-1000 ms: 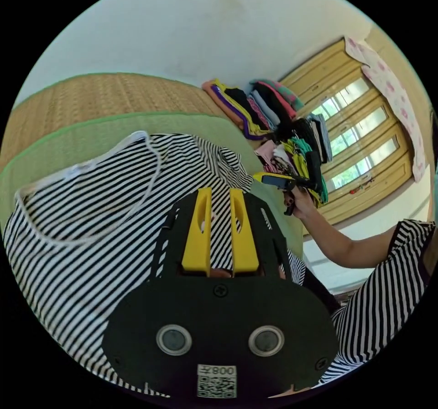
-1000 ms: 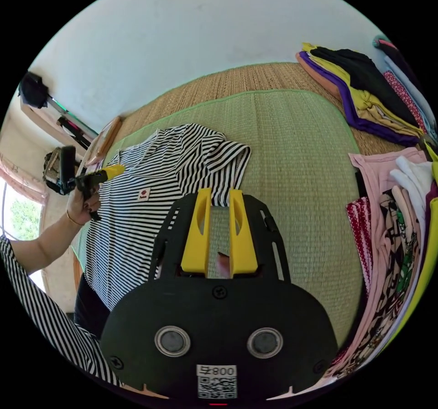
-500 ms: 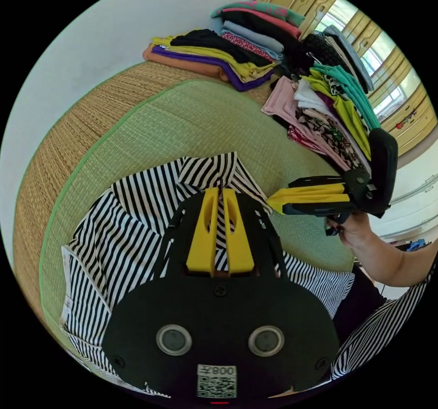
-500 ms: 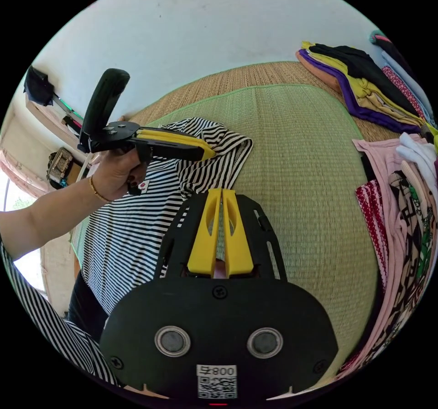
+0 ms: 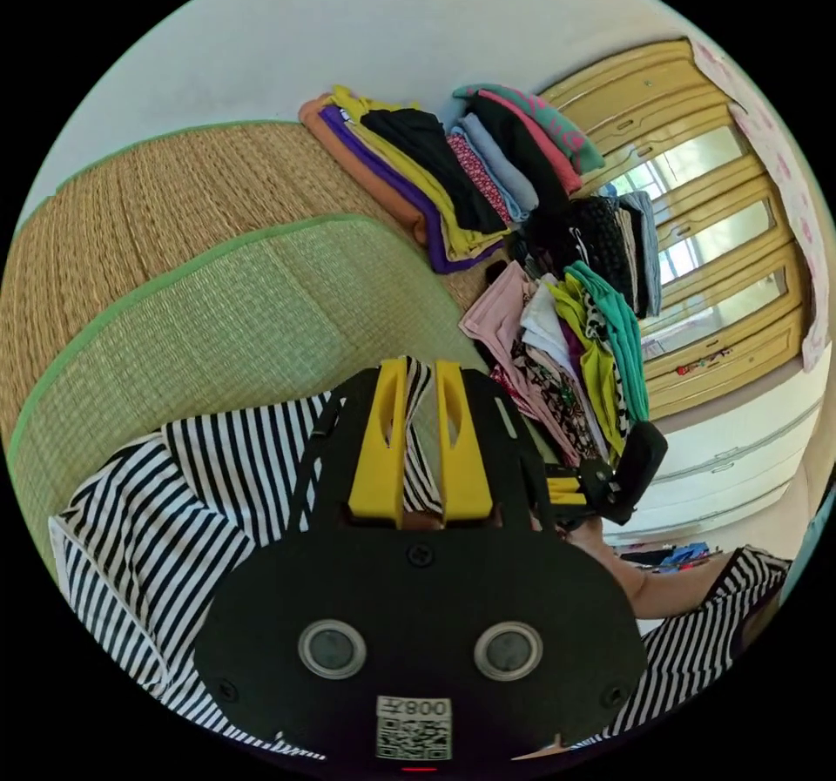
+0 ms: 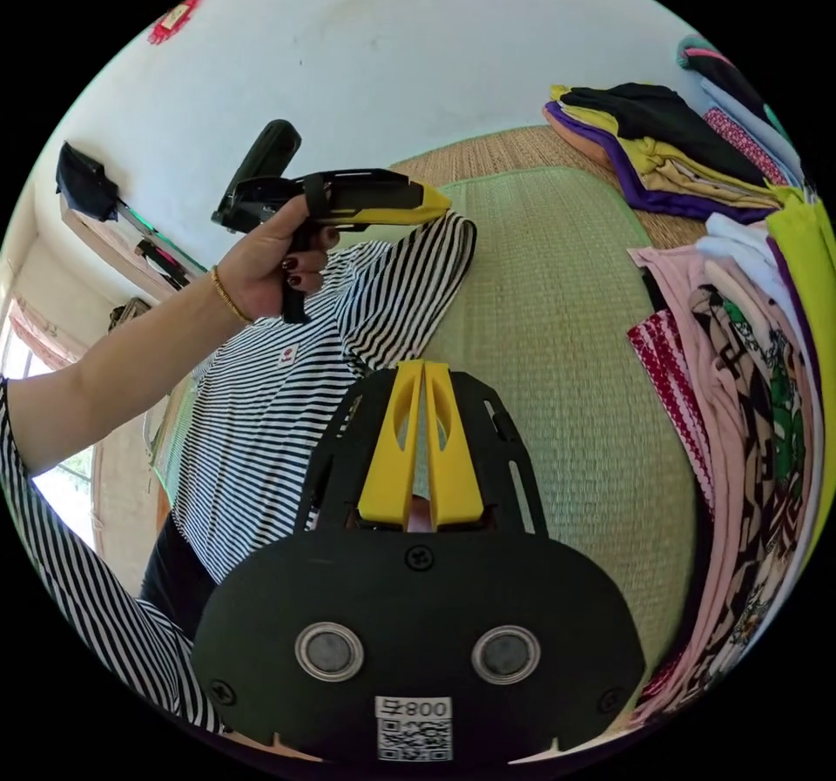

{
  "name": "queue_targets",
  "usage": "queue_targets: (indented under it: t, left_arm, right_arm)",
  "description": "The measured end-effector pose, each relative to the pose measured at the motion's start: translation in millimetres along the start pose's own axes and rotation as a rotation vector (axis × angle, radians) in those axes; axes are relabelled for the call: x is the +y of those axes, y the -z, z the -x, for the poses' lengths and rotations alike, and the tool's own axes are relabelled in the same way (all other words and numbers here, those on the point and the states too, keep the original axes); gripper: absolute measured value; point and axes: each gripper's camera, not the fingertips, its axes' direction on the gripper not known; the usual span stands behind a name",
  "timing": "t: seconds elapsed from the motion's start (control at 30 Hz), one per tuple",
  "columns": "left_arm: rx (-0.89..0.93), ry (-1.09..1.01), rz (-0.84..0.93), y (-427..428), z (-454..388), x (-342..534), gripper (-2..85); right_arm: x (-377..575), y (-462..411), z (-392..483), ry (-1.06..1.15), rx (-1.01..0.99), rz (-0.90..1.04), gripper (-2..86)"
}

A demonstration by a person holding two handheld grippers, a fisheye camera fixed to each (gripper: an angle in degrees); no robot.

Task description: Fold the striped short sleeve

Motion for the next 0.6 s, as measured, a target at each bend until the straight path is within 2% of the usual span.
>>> queue_targets:
  t: [0.1, 0.3, 0.47, 0.6]
  left_arm:
    - [0.014, -0.002, -0.042, 2.8, 1.3, 0.8, 6.2]
    - [-0.172, -0.129, -0.025, 1.8, -19.5, 20.4, 3.9]
    - [-0.193, -0.072, 0.063, -27.9, -7.4, 9.7, 2.9]
    - [-0.204, -0.093, 0.048, -33.8, -11.1, 4.9, 2.9]
  right_arm:
    - [6.7, 5.1, -4.0, -0.012, -0.014, -0.016, 0.0]
    - [-11.5, 4.9, 25.1, 0.085, -0.061, -0.051, 0.0]
    - [-25.3, -47.0, 39.9, 0.113, 0.014, 0.108, 0.0]
    - [-17.6, -46.7, 44.5, 0.118, 0.012, 0.099, 0.0]
